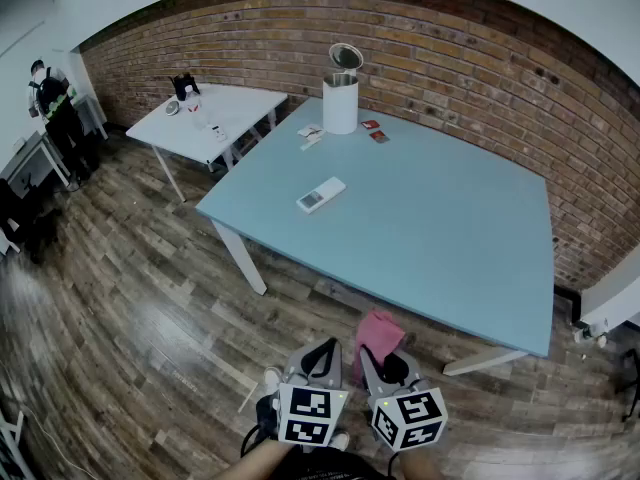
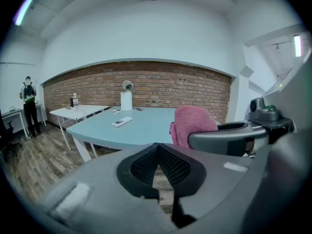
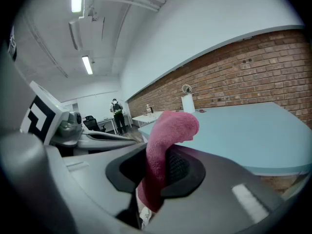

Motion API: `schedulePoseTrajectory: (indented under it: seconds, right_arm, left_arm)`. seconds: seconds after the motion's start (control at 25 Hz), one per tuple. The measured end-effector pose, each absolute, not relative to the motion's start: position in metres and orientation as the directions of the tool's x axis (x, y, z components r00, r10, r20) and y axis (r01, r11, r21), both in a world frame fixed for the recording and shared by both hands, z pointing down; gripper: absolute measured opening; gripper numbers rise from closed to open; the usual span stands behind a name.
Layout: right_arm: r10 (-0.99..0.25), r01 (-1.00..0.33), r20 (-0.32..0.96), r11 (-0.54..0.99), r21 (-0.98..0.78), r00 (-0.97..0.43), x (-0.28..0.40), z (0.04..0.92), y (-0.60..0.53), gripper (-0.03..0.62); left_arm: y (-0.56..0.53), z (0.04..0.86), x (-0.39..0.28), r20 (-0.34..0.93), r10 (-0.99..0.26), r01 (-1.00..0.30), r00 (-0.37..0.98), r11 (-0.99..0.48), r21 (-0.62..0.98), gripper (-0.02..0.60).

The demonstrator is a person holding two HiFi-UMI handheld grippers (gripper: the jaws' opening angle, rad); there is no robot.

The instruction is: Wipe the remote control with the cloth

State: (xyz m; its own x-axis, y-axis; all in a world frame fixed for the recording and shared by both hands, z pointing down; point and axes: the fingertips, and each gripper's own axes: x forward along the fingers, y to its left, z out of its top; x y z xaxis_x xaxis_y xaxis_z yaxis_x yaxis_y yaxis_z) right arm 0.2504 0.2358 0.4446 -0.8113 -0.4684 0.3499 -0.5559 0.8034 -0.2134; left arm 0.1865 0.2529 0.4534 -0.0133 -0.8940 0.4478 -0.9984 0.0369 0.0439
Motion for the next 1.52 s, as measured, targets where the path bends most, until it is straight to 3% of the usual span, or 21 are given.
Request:
schedulePoseTrajectory:
  seconds: [0.76,1.52]
  right_arm:
    - [-0.487,-0.588,0.388,0.784,-0.202,-0.783,0.195,0.46,0.191,0.078]
    - [-0.576,-0.682,0.418,0.714,-0.162,-0.703,0.043,0.446,0.134,0.078]
  left_arm:
    - [0.206,0.469,0.129,0.471,-0.882,-0.997,0.032,0.002,0.072,0.001]
    - [0.137,0.46,-0.024,0.466,-0.872,-0.989,0.149,-0.126,0.081,0.002]
